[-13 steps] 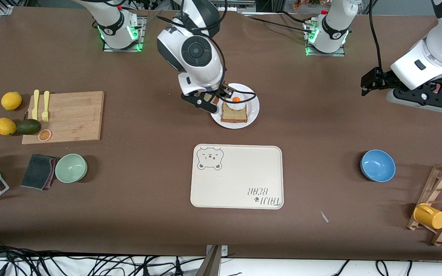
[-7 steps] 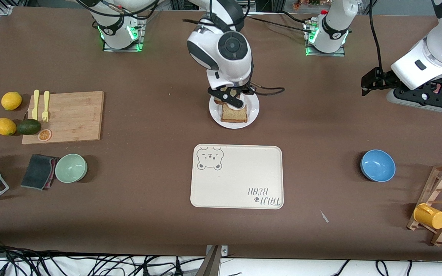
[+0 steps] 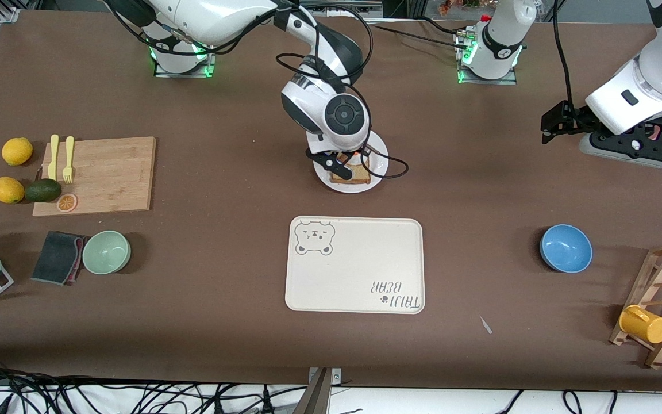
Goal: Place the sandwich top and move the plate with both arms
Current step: 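Lower the bread onto the egg sandwich and open the right gripper, then withdraw the right gripper while the left gripper reaches toward the plate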
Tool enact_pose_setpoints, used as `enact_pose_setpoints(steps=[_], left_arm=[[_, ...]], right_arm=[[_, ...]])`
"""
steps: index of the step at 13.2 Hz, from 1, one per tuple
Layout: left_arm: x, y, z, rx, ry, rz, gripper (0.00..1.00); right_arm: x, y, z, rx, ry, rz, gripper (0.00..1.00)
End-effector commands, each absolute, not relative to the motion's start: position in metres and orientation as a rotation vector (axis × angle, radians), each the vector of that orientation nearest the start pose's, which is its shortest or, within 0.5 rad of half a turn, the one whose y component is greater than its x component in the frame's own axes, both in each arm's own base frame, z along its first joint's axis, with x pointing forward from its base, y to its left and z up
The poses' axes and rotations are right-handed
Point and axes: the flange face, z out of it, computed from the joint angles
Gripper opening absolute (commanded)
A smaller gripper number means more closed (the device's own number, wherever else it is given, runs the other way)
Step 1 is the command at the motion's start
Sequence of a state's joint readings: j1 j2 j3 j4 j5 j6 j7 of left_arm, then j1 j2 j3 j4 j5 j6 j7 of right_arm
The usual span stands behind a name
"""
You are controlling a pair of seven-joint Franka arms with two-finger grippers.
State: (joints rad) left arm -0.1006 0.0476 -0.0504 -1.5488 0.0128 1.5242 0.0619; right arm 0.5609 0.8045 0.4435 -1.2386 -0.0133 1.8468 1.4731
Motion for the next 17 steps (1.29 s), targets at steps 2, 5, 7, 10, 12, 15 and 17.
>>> enact_pose_setpoints(steps=[2,5,7,10,12,15,17], left_arm=[[0.557,-0.081,0.609,-3.121,0.319,0.120,1.00],[0.556,-0.081,0.610,-3.121,0.319,0.118,1.00],[0.557,-0.081,0.609,-3.121,0.319,0.120,1.00],[0.557,-0.079,0.609,-3.123,0.315,0.120,1.00],[0.556,-0.082,0.610,-3.122,0.322,0.118,1.00],[0.556,-0.081,0.608,-3.124,0.320,0.123,1.00],[0.557,-0.080,0.609,-3.124,0.320,0.121,1.00]], right_arm=[[0.463,0.577,0.294,-2.952,0.903,0.526,0.00],[0.461,0.579,0.280,-2.955,0.913,0.540,0.00],[0.462,0.578,0.282,-2.952,0.911,0.542,0.23],[0.469,0.573,0.301,-2.918,0.932,0.535,0.54],[0.478,0.566,0.317,-2.914,0.932,0.480,0.70],[0.495,0.538,0.360,-2.927,0.866,0.350,0.84],[0.503,0.494,0.374,-2.968,0.778,0.289,0.87]])
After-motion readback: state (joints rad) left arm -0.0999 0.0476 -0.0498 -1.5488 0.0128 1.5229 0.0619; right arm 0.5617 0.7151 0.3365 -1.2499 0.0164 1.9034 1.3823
